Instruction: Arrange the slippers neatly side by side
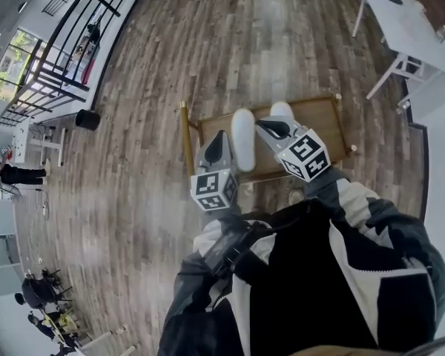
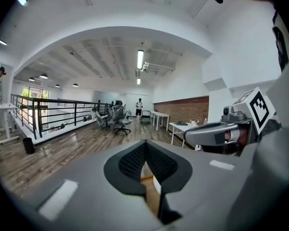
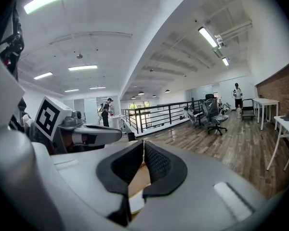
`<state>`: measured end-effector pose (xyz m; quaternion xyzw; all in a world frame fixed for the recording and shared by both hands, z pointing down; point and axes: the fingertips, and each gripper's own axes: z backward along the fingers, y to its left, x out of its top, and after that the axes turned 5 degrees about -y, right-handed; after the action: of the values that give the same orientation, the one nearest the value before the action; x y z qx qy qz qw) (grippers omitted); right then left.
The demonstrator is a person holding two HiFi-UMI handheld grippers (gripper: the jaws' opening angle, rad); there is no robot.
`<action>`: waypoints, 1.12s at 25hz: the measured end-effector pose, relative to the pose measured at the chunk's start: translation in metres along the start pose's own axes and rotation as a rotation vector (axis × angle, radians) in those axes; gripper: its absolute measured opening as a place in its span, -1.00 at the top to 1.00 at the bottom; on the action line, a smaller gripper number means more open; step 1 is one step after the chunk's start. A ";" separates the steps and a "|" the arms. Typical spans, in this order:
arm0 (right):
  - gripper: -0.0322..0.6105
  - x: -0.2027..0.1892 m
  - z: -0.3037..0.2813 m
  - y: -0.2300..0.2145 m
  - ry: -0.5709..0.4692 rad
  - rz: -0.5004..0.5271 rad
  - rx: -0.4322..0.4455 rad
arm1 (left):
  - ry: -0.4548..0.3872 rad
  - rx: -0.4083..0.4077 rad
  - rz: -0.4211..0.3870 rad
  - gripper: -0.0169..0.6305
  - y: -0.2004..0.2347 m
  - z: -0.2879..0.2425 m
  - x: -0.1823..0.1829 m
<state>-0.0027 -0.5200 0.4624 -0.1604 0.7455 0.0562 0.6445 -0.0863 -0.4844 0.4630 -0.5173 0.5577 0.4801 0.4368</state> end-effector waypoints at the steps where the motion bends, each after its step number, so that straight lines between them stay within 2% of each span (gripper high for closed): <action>1: 0.85 0.003 -0.003 -0.002 -0.005 0.004 -0.002 | -0.004 0.001 0.004 0.93 0.002 -0.001 0.002; 6: 0.86 0.019 -0.016 -0.012 -0.007 0.038 -0.032 | -0.052 -0.020 0.001 0.93 0.012 -0.015 0.020; 14: 0.89 0.022 -0.019 -0.026 0.014 0.058 -0.104 | -0.050 -0.087 -0.010 0.93 0.009 -0.034 0.024; 20: 0.89 0.018 -0.013 -0.029 0.031 0.053 -0.124 | -0.029 -0.130 -0.019 0.93 -0.001 -0.043 0.021; 22: 0.89 0.016 -0.010 -0.033 0.035 0.046 -0.131 | 0.007 -0.139 -0.035 0.93 -0.004 -0.047 0.011; 25: 0.89 0.014 -0.004 -0.038 0.038 0.041 -0.143 | 0.112 -0.153 -0.089 0.92 -0.004 -0.057 -0.020; 28: 0.89 0.012 0.003 -0.043 0.044 0.057 -0.166 | 0.245 -0.181 -0.123 0.66 -0.001 -0.071 -0.067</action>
<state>0.0117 -0.5614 0.4554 -0.1932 0.7567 0.1323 0.6104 -0.0786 -0.5435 0.5403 -0.6425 0.5285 0.4339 0.3460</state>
